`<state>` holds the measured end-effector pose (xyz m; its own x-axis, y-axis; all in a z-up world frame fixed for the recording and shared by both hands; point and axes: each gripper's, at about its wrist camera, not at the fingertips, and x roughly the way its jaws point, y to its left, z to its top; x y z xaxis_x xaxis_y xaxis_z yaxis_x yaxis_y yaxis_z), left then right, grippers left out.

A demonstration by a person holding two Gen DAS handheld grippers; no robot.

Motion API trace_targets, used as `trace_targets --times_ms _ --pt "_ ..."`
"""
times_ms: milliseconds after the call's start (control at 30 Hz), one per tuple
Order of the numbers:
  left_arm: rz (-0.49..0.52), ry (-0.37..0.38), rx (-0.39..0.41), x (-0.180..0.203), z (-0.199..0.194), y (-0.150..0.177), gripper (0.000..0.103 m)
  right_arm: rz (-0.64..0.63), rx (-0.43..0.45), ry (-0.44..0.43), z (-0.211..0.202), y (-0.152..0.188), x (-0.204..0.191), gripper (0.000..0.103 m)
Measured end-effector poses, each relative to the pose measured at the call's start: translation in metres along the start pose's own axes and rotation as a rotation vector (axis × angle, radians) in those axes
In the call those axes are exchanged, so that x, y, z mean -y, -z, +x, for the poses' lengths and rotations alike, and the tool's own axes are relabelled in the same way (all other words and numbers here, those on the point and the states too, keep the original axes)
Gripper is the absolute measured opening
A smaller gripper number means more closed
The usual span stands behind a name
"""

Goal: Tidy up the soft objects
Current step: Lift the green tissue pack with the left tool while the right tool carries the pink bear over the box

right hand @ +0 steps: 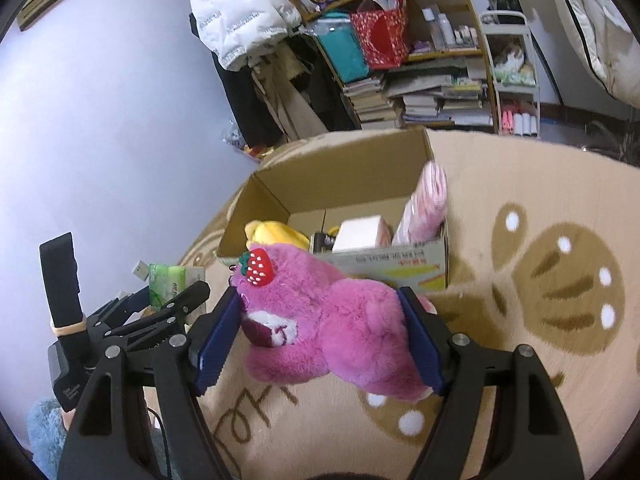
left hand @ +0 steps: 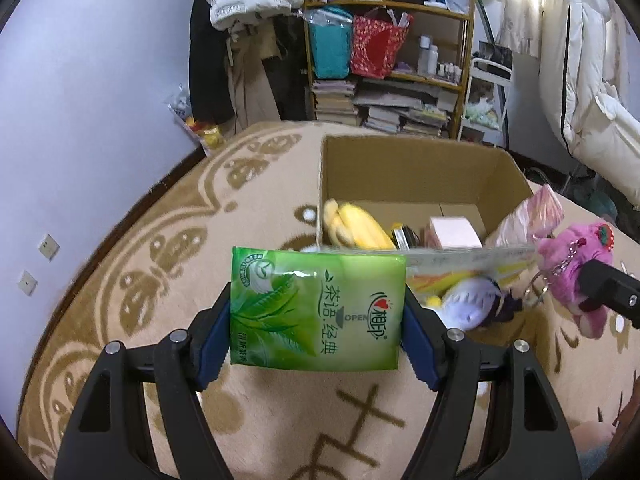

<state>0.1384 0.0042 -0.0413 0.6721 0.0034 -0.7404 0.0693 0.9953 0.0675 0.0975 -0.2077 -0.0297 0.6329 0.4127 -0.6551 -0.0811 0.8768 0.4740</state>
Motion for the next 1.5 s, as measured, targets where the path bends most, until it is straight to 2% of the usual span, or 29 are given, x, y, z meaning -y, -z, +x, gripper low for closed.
trace_targets --times_ms 133,300,667,1033,1200,1333,1500 --pt "0.016 -0.010 0.032 -0.001 -0.003 -0.013 0.074 -0.025 0.026 0.004 -0.006 -0.010 -0.003 0.081" --pt "-0.010 -0.011 0.038 -0.008 0.000 -0.027 0.074 -0.065 0.048 0.026 -0.007 -0.022 -0.007 0.081" --pt "0.077 -0.108 0.113 -0.006 0.002 -0.057 0.074 -0.066 0.087 0.039 0.003 -0.056 -0.011 0.082" --pt "0.113 -0.066 0.135 0.012 0.016 -0.075 0.074 -0.066 0.062 0.070 0.028 -0.075 -0.002 0.082" --pt "0.115 0.004 0.117 0.025 0.022 -0.072 0.074 -0.057 0.042 0.066 0.039 -0.076 -0.001 0.083" --pt "0.141 0.017 0.102 0.037 0.029 -0.067 0.074 -0.065 0.029 0.080 0.046 -0.077 -0.001 0.084" --pt "0.119 0.040 0.077 0.040 0.037 -0.065 0.074 -0.059 0.003 0.071 0.053 -0.077 0.002 0.086"
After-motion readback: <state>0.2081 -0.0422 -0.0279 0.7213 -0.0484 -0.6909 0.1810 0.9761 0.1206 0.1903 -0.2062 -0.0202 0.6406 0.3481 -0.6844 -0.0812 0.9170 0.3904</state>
